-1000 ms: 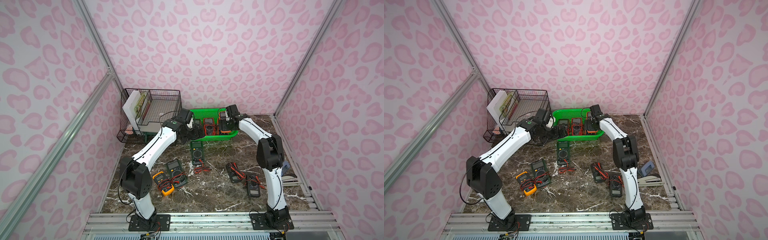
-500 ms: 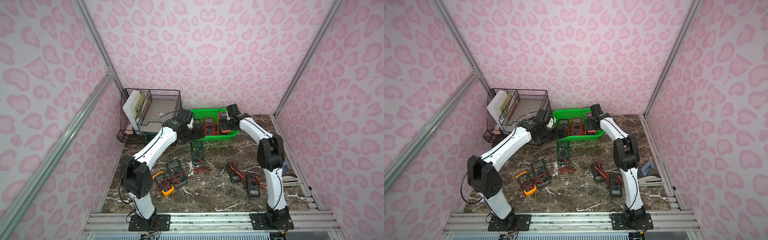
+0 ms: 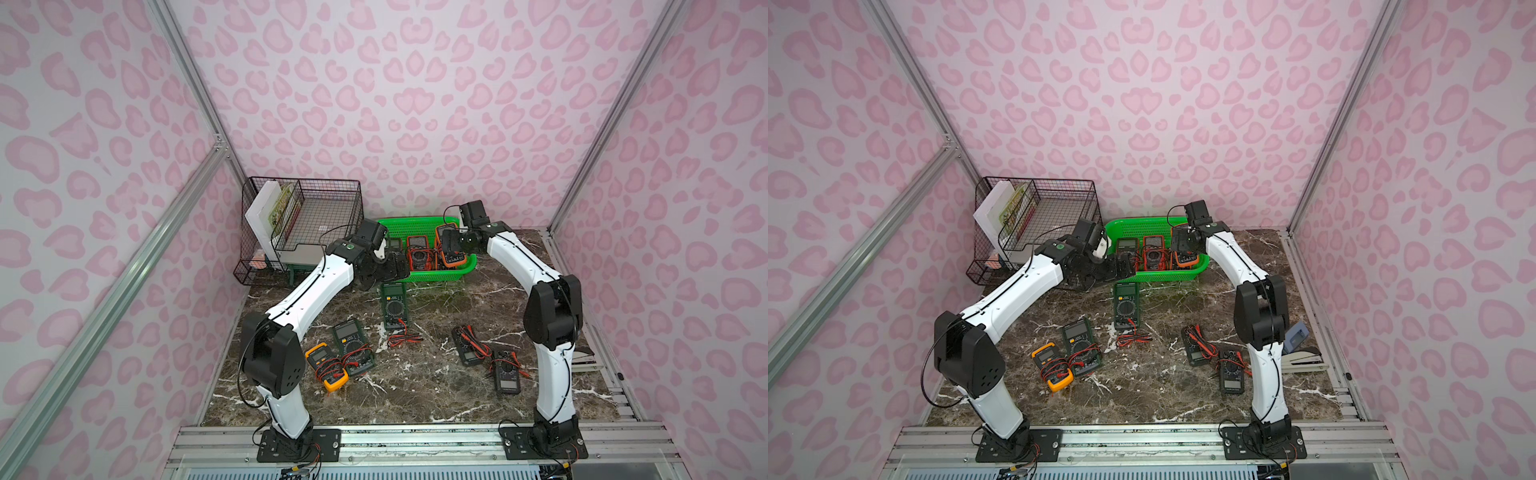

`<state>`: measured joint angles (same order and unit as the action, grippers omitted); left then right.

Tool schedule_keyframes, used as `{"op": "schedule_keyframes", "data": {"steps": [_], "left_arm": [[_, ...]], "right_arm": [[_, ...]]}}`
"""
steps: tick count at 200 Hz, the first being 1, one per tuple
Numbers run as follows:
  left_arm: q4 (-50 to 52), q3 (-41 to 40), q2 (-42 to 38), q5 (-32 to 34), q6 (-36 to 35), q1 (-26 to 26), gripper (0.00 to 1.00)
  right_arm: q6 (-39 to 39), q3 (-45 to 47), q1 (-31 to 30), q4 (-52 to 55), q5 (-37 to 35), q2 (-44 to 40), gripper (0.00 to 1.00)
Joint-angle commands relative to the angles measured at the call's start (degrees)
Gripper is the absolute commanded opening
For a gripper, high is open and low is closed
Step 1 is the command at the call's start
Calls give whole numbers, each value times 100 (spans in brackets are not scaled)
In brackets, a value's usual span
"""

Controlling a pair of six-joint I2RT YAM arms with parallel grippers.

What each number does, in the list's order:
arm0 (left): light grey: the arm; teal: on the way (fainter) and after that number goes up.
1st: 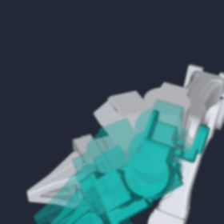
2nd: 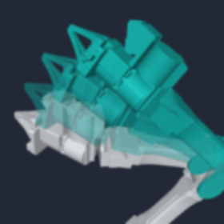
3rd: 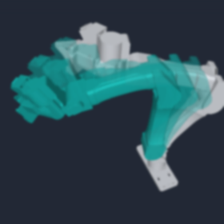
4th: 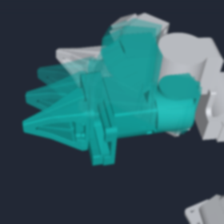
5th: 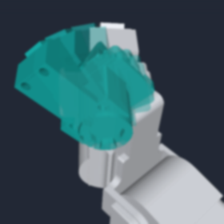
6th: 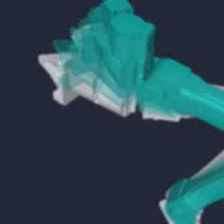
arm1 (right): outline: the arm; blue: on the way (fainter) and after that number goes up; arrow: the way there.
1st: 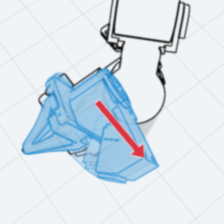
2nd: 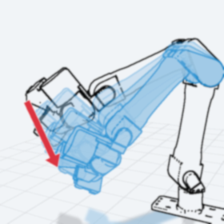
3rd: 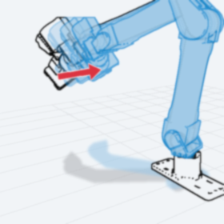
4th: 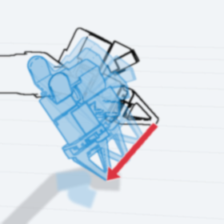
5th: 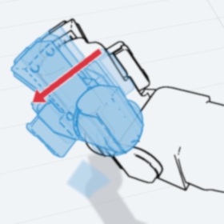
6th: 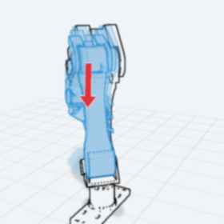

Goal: Put the multimeter into the basket
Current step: Place the multimeter in the basket.

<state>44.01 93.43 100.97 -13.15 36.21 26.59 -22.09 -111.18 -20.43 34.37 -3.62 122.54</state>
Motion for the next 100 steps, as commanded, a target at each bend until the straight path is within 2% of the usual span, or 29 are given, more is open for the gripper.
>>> {"op": "schedule_keyframes", "data": {"steps": [1,100], "left_arm": [[102,-60,-86,63,-65,-5,99],[114,-815,-509,408,-70,4,99]], "right_arm": [[-46,237,-39,-164,57,-264,99],[-238,1755,-319,-643,115,-1657,99]]}}
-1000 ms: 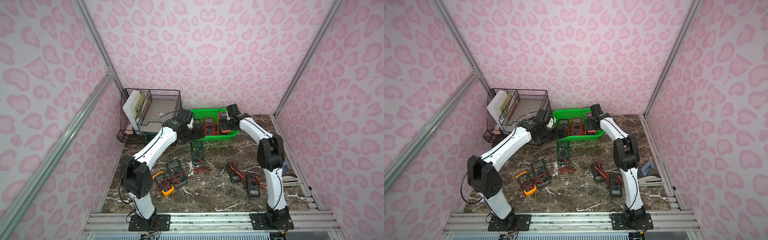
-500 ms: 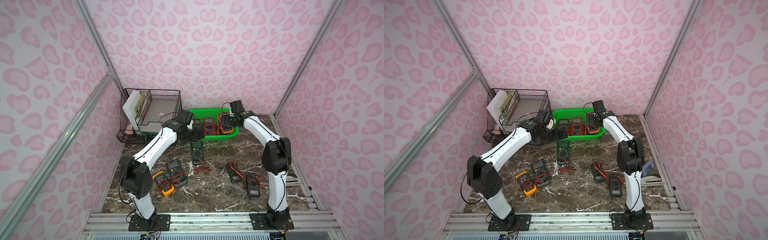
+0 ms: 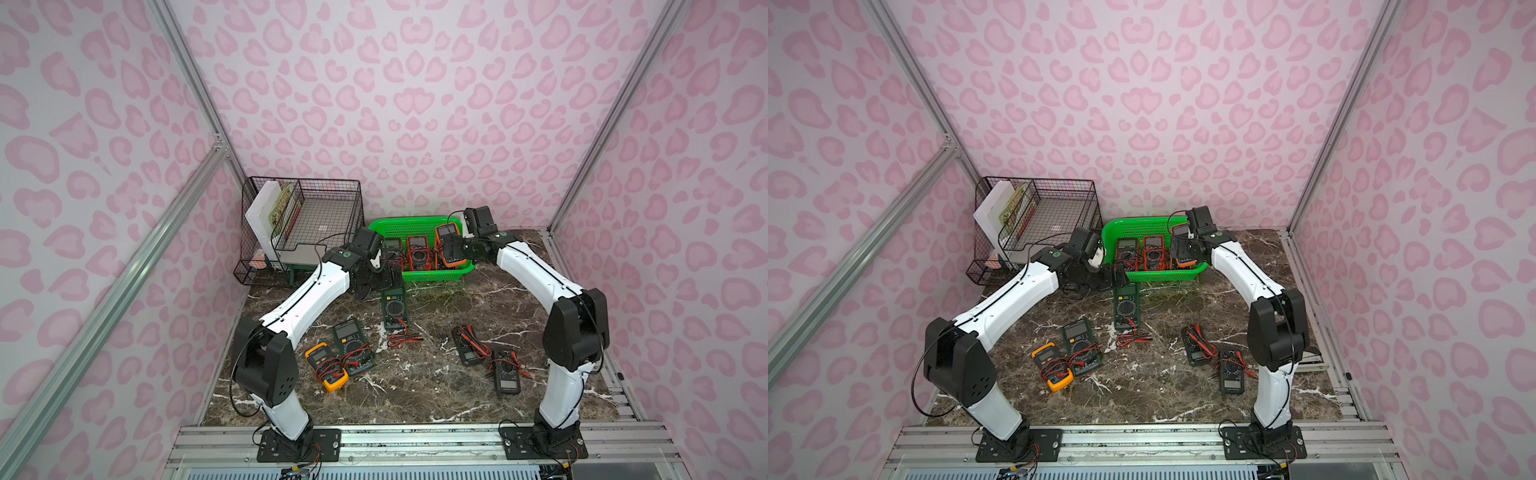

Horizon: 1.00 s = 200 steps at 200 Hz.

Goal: Put the multimeter into the basket
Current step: Place the multimeter in the basket, then pick up the multimeter from the center of the board.

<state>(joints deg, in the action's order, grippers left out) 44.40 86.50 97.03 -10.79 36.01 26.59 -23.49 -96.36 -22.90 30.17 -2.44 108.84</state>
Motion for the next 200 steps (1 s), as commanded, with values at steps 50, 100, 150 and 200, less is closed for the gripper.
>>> {"op": "schedule_keyframes", "data": {"steps": [50,100,150,200], "left_arm": [[150,-574,-316,648,-35,107,99],[299,-691,-202,1398,46,474,99],[122,-791,40,1722,86,758,99],[-302,-926,344,1808,-75,829,99]], "right_arm": [[-328,1198,-333,-514,4,-1068,99],[-711,2287,-803,-820,21,-1855,99],[-1192,3553,-1334,-1409,-36,-2692,99],[-1561,4357,-1817,-1759,-143,-3217,99]]}}
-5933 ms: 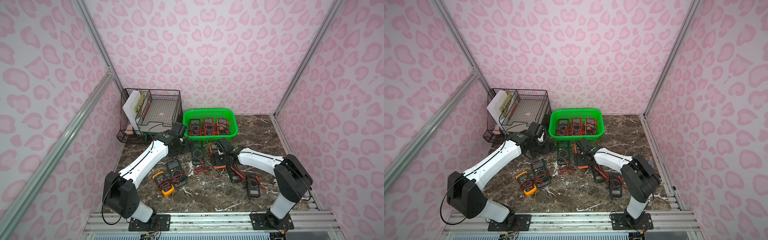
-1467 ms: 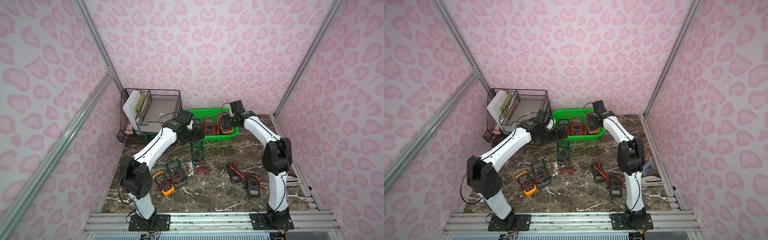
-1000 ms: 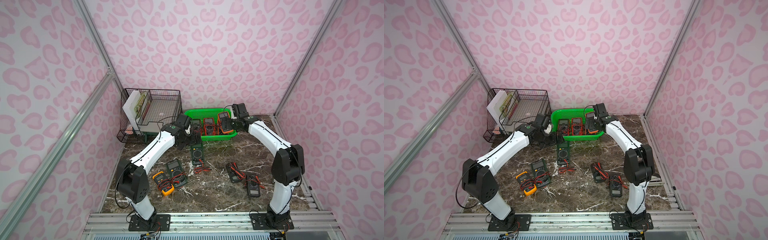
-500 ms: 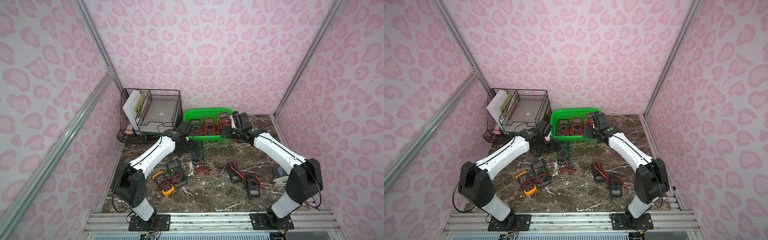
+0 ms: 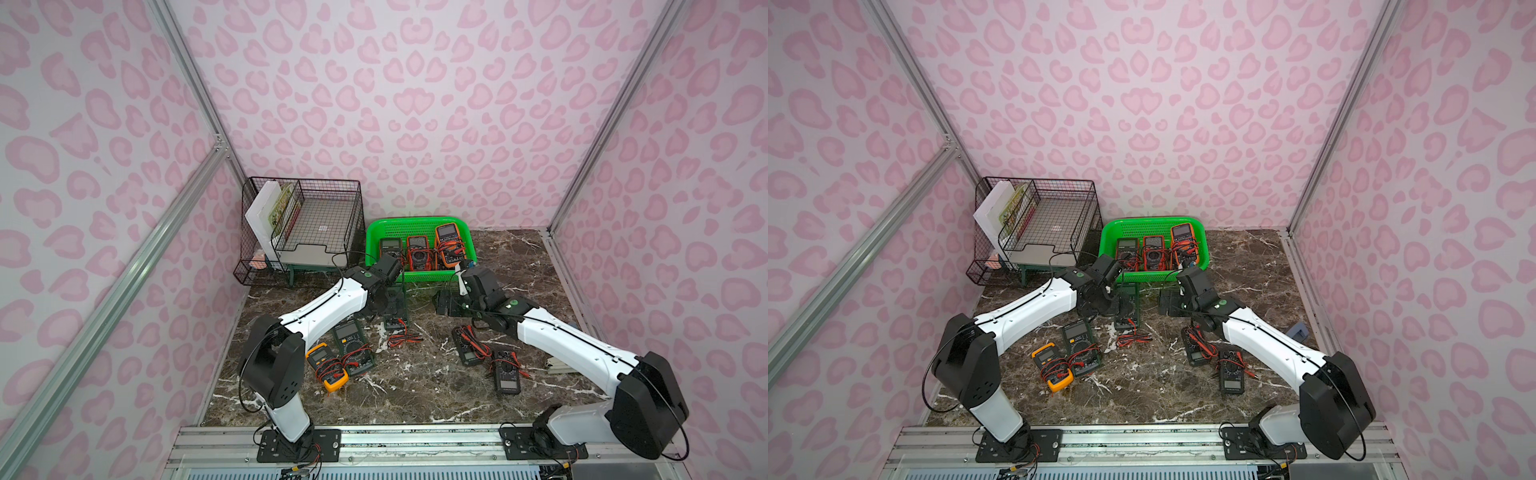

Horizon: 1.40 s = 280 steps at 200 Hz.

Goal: Put the multimeter into the basket
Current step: Pick up the multimeter from the center of the board.

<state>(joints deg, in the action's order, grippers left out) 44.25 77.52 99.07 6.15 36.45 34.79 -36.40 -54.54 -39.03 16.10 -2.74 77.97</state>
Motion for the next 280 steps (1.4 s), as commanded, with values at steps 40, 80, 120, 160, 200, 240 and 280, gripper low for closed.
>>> {"op": "schedule_keyframes", "data": {"steps": [40,80,120,160,200,240,280], "left_arm": [[-604,50,477,20,-308,37,99],[-810,207,790,-79,-443,51,99],[-868,394,1069,-97,-492,54,99],[-893,457,1279,-97,-522,54,99],[-900,537,1459,-101,-566,50,99],[-909,734,1653,-123,-560,49,99],[-915,786,1863,-122,-551,54,99]], "right_arm": [[-554,529,-542,-571,-86,-179,99],[-697,731,-684,-660,-138,-203,99],[-670,719,-692,-564,-199,-164,99],[-642,632,-685,-516,-262,-100,99],[-605,547,-685,-478,-286,-20,99],[-560,475,-677,-393,-315,41,99],[-496,403,-633,-288,-315,50,99]]}}
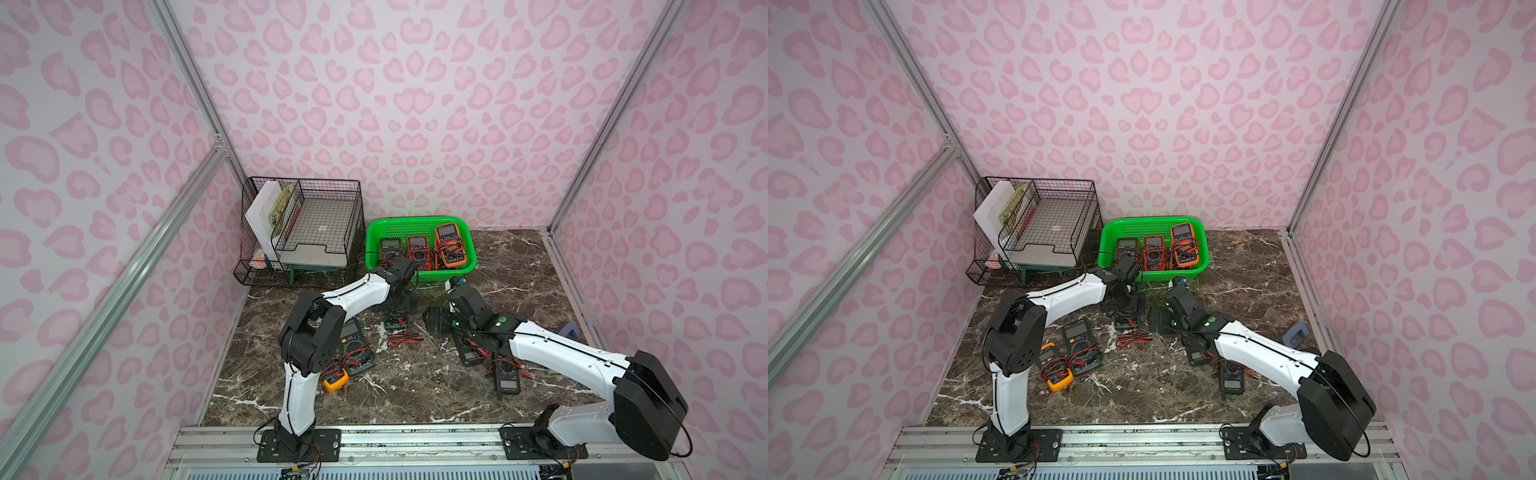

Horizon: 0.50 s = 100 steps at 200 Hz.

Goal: Put the multimeter into the basket
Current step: Pick up the multimeter from the center of the board.

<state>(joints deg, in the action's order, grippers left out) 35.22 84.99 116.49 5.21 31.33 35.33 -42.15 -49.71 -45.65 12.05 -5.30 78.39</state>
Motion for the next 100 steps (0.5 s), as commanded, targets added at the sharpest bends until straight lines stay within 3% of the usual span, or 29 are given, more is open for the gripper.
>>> {"op": "schedule_keyframes", "data": {"steps": [1,72,100], "left_arm": [[-14,37,125,-28,-40,-1,99],[-166,-88,261,-65,48,-1,98],[-208,-132,261,-125,57,-2,85]], "right_arm": [[86,-86,29,124,-59,9,99],[201,-205,134,376,-120,-17,99],[248,-223,186,429,-103,-22,99]]}}
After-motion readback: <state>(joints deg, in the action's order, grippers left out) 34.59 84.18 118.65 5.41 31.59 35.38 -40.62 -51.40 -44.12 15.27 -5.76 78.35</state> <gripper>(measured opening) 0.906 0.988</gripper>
